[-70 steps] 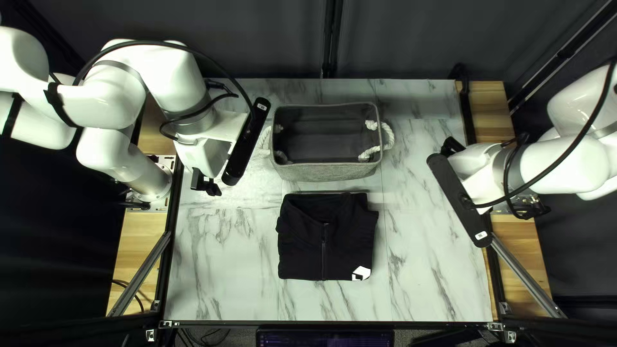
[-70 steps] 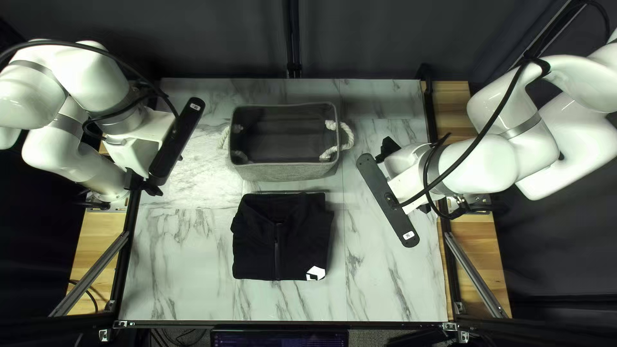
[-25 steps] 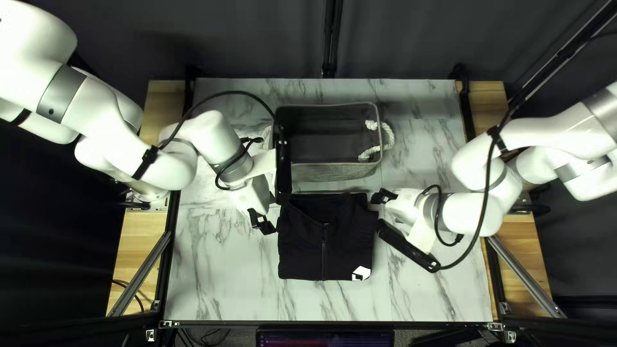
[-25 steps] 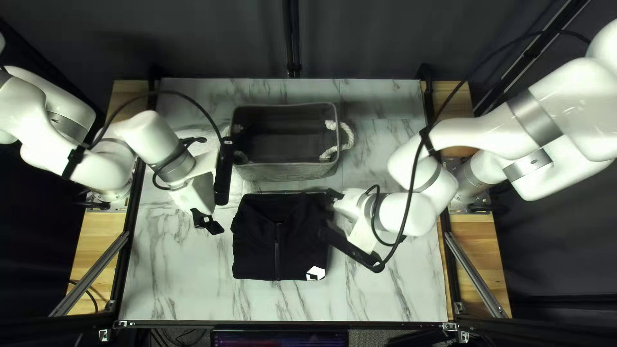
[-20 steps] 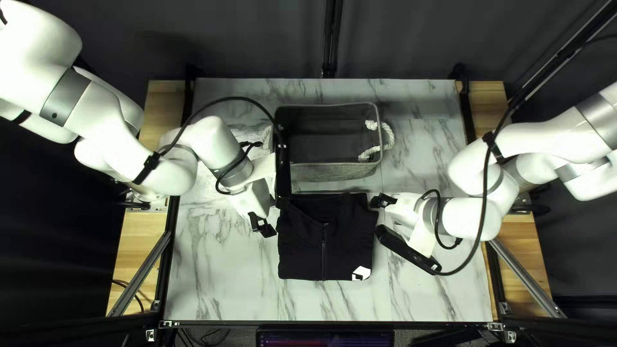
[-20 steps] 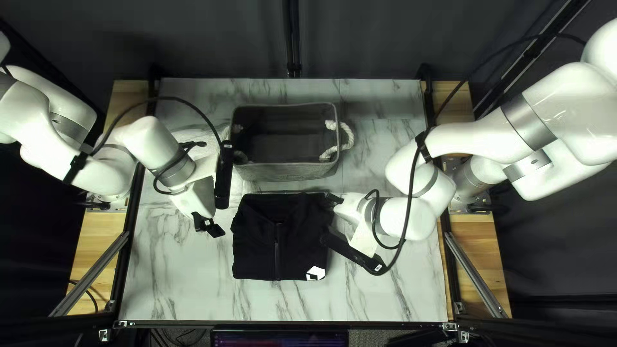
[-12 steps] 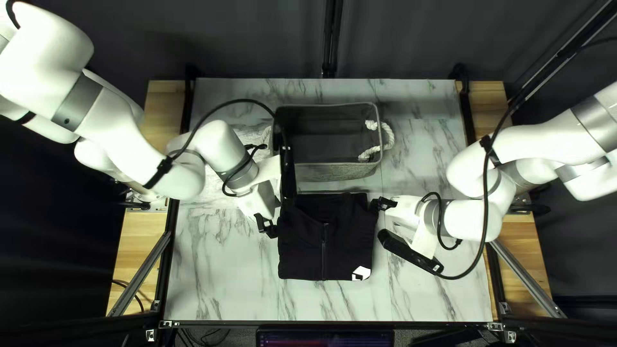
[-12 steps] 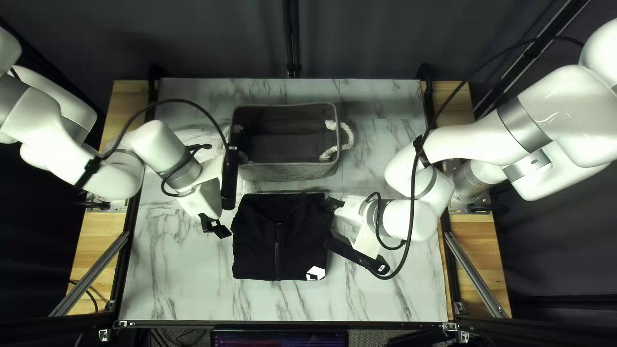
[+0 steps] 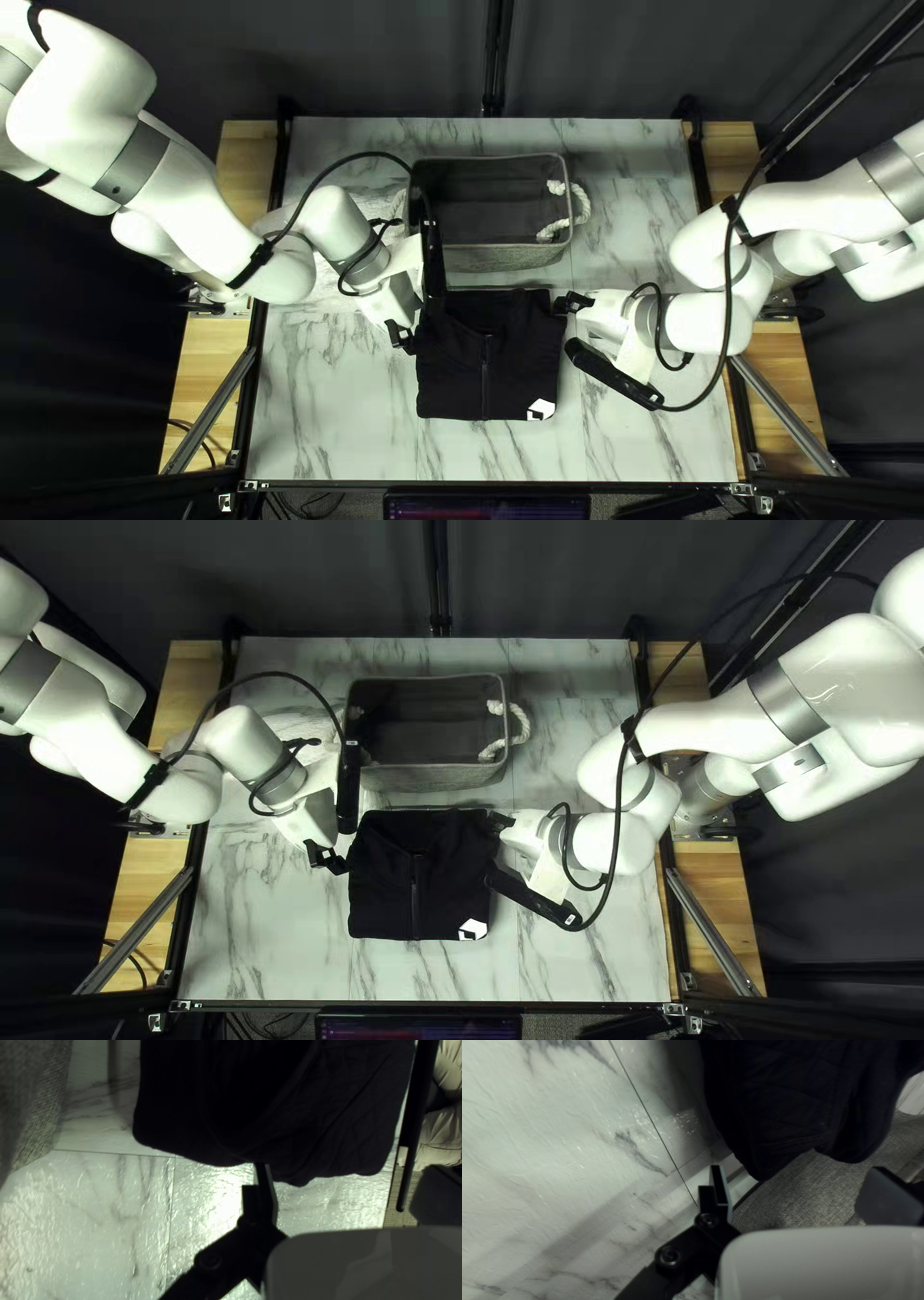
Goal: Pick up a folded sweatshirt and place it into a fabric basket
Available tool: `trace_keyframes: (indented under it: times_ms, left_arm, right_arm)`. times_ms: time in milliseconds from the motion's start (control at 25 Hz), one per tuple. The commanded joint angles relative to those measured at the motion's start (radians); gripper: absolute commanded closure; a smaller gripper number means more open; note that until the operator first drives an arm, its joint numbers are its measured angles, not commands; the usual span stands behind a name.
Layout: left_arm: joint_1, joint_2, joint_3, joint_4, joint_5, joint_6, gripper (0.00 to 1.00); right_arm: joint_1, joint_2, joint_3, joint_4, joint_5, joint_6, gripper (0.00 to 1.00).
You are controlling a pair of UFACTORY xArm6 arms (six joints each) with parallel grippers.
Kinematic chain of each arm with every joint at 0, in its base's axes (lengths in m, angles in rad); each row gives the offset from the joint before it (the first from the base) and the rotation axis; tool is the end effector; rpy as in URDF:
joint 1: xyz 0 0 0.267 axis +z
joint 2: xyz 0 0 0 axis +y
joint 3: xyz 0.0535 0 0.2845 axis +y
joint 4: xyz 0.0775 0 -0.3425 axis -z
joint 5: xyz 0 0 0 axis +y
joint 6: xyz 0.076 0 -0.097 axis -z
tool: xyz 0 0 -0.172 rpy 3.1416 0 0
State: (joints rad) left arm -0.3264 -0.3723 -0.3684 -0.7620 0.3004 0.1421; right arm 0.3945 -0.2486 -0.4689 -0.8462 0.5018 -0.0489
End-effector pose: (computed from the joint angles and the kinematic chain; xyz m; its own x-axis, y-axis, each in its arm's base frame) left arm 0.3958 -0.1391 0.1414 0.9102 0.2729 0.3114 0.1230 -0.8963 0.4260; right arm 0.3995 0.1154 0.1162 0.4054 0.9141 -0.0044 0.7964 -0.3508 0.4927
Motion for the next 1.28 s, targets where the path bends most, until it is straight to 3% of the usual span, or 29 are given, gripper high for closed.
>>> trace_keyframes:
  times_ms: [40,120,280,520,600,880,1040,1160,1280]
  left_arm:
    - [-0.022,-0.082,0.062,0.222,-0.029,-0.197,0.0]
    - [-0.027,-0.098,0.076,0.305,-0.031,-0.257,0.0]
    - [-0.03,-0.102,0.081,0.372,-0.032,-0.265,0.0]
    - [-0.025,-0.087,0.06,0.405,-0.014,-0.259,0.0]
    - [-0.025,-0.105,0.067,0.431,-0.003,-0.284,0.0]
    - [-0.029,-0.152,0.09,0.515,0.017,-0.355,0.0]
    - [-0.031,-0.155,0.093,0.529,0.018,-0.368,0.0]
    - [-0.032,-0.168,0.112,0.484,0.006,-0.353,0.0]
    - [-0.029,-0.174,0.119,0.442,0.002,-0.33,0.0]
  right_arm:
    - [-0.102,-0.022,0.058,0.148,-0.158,-0.126,0.0]
    - [-0.137,-0.036,0.09,0.224,-0.221,-0.191,0.0]
    - [-0.166,-0.07,0.152,0.596,-0.337,-0.462,0.0]
    - [-0.157,-0.082,0.152,0.752,-0.331,-0.545,0.0]
    - [-0.144,-0.103,0.123,0.842,-0.266,-0.591,0.0]
    - [-0.116,-0.108,0.032,0.728,-0.096,-0.419,0.0]
    - [-0.102,-0.092,-0.004,0.676,-0.049,-0.357,0.0]
    - [-0.056,-0.063,-0.042,0.54,-0.001,-0.286,0.0]
    - [-0.042,-0.044,-0.029,0.397,-0.021,-0.244,0.0]
